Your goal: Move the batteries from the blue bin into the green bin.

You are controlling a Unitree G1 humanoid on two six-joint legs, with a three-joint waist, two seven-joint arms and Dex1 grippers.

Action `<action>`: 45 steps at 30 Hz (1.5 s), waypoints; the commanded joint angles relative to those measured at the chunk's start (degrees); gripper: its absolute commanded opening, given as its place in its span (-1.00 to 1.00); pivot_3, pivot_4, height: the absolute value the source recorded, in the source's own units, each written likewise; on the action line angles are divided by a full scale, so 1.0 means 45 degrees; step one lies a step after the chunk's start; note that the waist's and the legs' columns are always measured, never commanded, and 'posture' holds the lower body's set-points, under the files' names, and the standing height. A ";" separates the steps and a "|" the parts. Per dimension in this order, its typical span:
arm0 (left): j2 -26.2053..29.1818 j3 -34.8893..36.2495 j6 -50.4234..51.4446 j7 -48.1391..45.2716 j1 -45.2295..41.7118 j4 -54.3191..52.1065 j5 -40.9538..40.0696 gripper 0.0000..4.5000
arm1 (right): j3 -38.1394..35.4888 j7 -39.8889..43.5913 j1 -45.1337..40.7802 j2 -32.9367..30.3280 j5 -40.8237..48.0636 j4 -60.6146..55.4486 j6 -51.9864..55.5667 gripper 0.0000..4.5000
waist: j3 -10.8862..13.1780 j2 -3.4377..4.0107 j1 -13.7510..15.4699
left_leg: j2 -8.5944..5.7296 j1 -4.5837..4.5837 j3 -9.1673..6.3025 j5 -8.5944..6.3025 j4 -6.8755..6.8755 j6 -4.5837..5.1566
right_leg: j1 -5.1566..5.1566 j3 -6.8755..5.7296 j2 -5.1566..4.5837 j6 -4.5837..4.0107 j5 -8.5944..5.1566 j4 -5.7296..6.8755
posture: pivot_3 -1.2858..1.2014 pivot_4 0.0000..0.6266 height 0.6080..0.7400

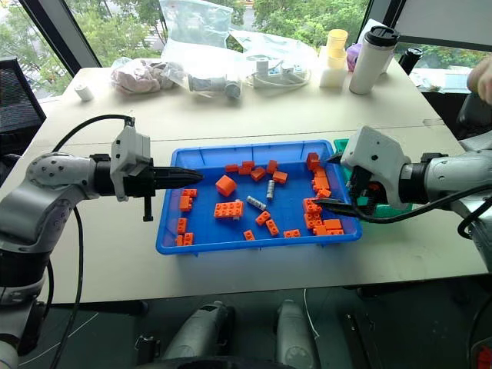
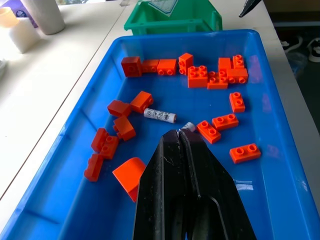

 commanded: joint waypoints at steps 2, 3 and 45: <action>0.0294 0.0620 0.0239 0.0077 0.0073 -0.0630 -0.0459 -1.00 | 0.0070 -0.0003 -0.0189 0.0016 0.0171 -0.0312 -0.0051 0.99 | 0.0000 0.0000 0.0018 | 0.0000 0.0000 -0.0001 0.0000 0.0000 0.0000 | 0.0001 -0.0002 0.0000 0.0000 0.0000 0.0000 | 0.03 -0.52 1.00; 0.0307 0.0667 0.0300 0.0129 0.0082 -0.0680 -0.0509 -1.00 | 0.0125 0.0011 -0.0221 0.0035 0.0199 -0.0294 -0.0067 0.99 | 0.0000 0.0000 0.0016 | 0.0000 -0.0001 -0.0001 0.0000 0.0000 0.0000 | 0.0001 -0.0002 0.0000 0.0000 0.0000 -0.0001 | 0.03 -0.52 1.00; 0.0929 0.1232 0.0785 0.0948 0.0742 -0.1536 -0.1126 -1.00 | 0.9504 0.0530 -0.6358 0.8756 -0.4800 0.7335 -0.1891 0.99 | -0.0001 -0.0007 -0.0216 | -0.0006 -0.0004 -0.0016 0.0035 -0.0003 -0.0061 | -0.0024 -0.0003 0.0022 -0.0002 0.0001 0.0018 | 0.03 -0.52 1.00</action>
